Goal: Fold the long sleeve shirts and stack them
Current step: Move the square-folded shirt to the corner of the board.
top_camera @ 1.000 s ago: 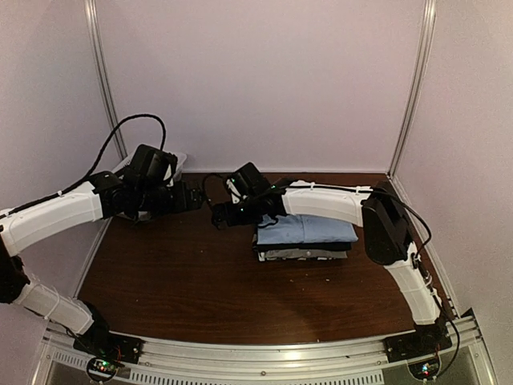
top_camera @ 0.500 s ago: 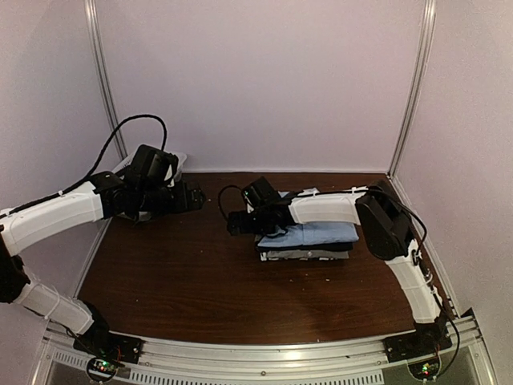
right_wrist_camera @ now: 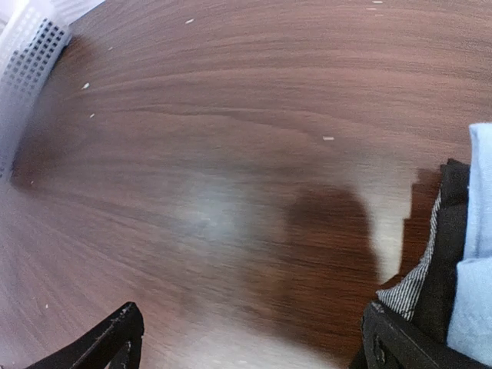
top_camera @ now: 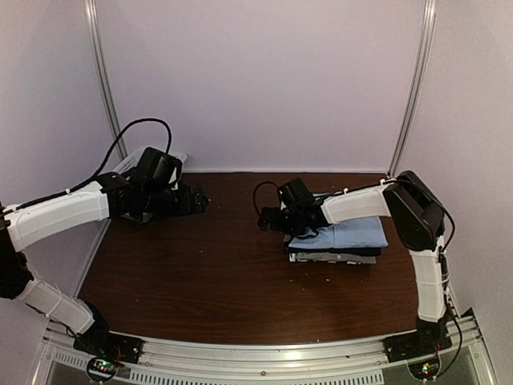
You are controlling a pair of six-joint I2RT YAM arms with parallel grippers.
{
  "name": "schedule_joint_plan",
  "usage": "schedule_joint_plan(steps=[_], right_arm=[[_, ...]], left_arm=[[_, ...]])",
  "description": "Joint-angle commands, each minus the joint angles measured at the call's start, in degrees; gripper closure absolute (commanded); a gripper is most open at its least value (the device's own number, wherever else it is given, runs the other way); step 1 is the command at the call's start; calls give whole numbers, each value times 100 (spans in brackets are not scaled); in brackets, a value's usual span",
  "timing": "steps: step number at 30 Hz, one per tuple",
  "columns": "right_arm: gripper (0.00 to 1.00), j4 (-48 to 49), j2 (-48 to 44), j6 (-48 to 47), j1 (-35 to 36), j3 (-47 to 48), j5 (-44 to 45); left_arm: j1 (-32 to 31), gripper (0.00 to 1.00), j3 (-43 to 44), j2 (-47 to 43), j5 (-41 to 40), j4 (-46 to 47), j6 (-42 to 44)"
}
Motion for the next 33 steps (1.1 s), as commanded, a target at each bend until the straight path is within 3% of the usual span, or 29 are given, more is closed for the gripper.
schedule_joint_plan(steps=[1,13,33], right_arm=[[0,10,-465,320,-530,-837,405],[0,473,-1883,574,-1363,-2725,526],[0,535,-4097,712,-1578,-5150,-153]], left_arm=[[23,2,205,139,127,167,-53],[18,2,261,251,197,178,-81],[18,2,269,525,472,382,-108]])
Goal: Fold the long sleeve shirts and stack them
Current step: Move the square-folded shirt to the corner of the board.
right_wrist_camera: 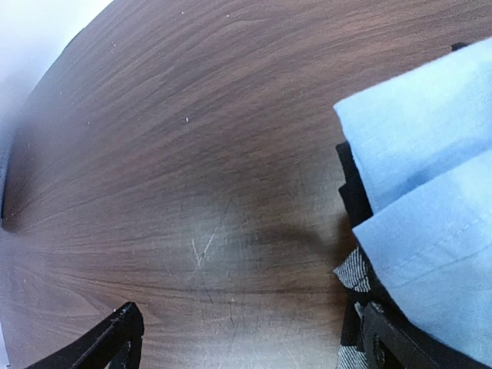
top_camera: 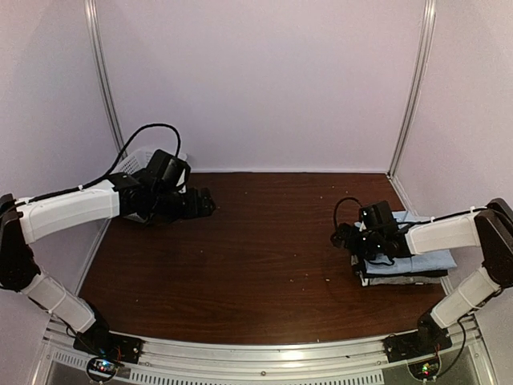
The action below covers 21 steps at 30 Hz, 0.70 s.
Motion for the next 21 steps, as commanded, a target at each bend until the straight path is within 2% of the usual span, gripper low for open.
schedule_joint_plan(steps=[1,9,21], right_arm=[[0,-423,-324,97,-28,-365,-234],[0,-653,-580,18,53,-421,-408],[0,-1071,-674,-223,236,713,-457]], left_arm=[[18,2,165,108,97,306,-42],[18,2,172,238,169,414,-73],[9,2,236,262,347,491,31]])
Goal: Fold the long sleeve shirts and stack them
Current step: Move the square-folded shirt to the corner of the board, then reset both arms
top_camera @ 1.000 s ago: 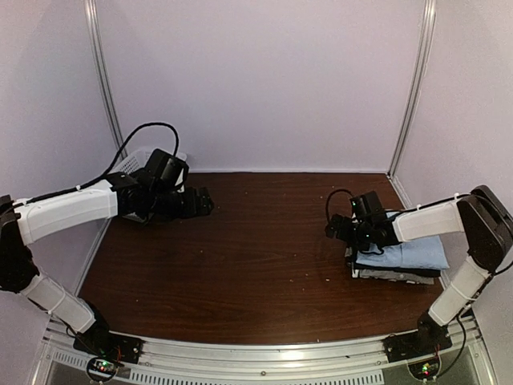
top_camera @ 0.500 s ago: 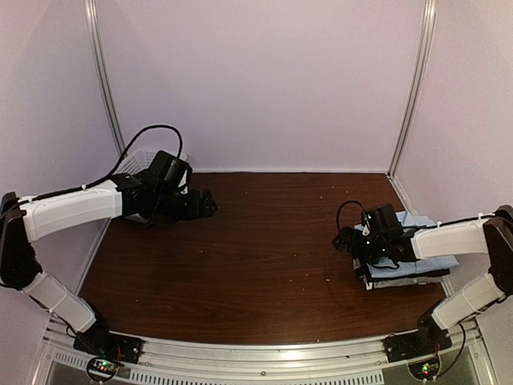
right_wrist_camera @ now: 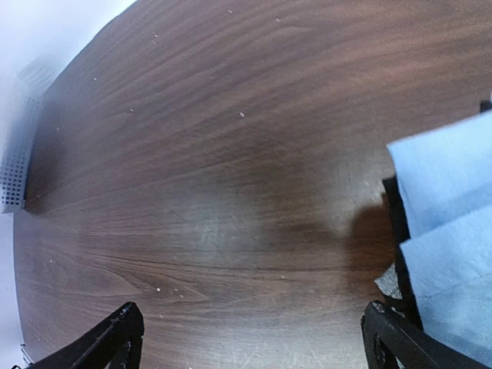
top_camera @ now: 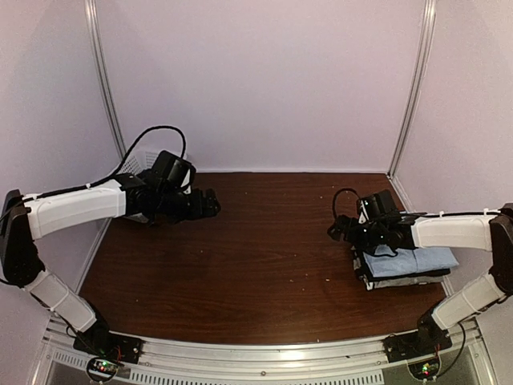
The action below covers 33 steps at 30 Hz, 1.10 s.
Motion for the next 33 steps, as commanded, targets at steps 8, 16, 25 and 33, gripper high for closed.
schedule_joint_plan(steps=[8,16,25,33], right_arm=[[0,-413,-204,-360,568,1240,-24],[0,-399,-767,-624,1032,1865,94],[0,-156,-1552,-948,1230,2190,106],[0,-252,-2228,-1221,1233,2145,790]], left_arm=[[-59,2,111,-194,276,652,246],[-333,2,101,-448,358,1073,547],[-393,2,-33,-1008,329,1350,774],[-393,2,-390,-1552,7,1509,822]])
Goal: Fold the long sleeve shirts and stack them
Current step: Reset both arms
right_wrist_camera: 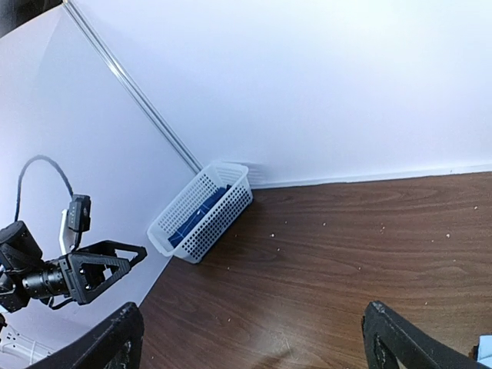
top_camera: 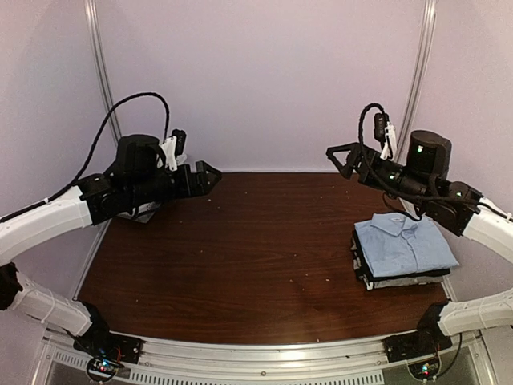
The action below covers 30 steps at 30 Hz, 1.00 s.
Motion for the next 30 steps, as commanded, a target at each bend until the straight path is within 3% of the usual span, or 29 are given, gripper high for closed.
schedule_joint_plan(steps=[1,8,30], right_arm=[[0,-67,-277,-255,30,73,517],[0,-286,-465,-360,25,15,957],[0,-327,-443,-349,22,-46,958]], left_arm=[[-26,2,-231,-230,-274,338,122],[-26,2,-363,-346,-404,342,100],[-21,2,-434,-392,-486,311,135]])
